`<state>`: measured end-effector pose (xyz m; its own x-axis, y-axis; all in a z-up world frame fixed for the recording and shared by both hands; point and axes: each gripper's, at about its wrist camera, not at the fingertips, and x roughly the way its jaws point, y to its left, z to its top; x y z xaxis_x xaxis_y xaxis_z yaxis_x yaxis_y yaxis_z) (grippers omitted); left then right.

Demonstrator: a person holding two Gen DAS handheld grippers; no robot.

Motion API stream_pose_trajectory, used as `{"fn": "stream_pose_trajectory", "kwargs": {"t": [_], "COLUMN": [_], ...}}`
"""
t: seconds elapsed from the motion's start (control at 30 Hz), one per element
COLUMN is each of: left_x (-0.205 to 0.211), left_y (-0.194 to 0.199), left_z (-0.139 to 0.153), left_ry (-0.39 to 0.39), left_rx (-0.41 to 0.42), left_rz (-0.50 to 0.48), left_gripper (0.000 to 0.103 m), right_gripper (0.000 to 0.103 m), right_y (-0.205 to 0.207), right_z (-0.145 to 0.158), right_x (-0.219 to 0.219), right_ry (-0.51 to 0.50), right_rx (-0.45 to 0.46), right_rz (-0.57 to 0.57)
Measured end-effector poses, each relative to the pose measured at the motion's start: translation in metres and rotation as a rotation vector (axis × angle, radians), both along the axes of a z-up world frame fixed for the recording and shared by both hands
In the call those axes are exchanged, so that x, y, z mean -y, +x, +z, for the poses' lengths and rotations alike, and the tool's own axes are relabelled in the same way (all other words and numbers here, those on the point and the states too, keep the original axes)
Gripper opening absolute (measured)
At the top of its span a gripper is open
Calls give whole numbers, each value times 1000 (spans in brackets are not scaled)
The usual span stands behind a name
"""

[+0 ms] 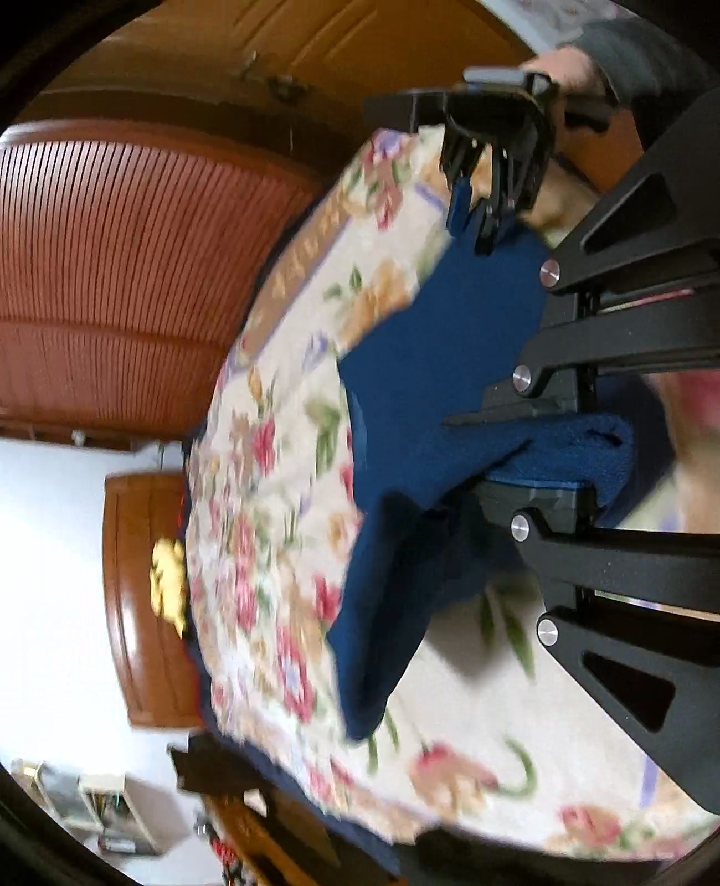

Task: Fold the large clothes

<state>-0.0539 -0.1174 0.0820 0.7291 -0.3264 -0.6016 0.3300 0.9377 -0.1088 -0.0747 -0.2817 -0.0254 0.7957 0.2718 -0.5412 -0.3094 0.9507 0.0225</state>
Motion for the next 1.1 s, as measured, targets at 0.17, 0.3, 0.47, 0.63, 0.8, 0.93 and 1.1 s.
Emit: {"fn": "stream_pose_trajectory", "kwargs": {"t": [0.17,0.3,0.47,0.63,0.8,0.93,1.1], "left_x": [69,125,156,155,139,120,80], "left_y": [9,15,20,19,4,-8,-22], "left_z": [3,-9,-37,-53,-40,-24,-17], "left_ry": [33,58,49,85,87,18,16], "left_rx": [-11,-42,-117,-156,-118,-66,5], "left_rz": [-97,-165,-235,-226,-222,-218,-159], "left_gripper": [12,12,12,14,26,60,78], "right_gripper": [42,42,42,42,42,42,42], "right_y": [-5,-13,-19,-17,-18,-18,-16], "right_z": [2,2,3,7,10,12,10], "right_x": [39,62,91,93,85,82,81], "right_ry": [33,67,107,124,117,132,130], "right_rx": [12,22,31,39,59,80,96], "right_rz": [-73,-102,-160,-166,-142,-129,-106]}}
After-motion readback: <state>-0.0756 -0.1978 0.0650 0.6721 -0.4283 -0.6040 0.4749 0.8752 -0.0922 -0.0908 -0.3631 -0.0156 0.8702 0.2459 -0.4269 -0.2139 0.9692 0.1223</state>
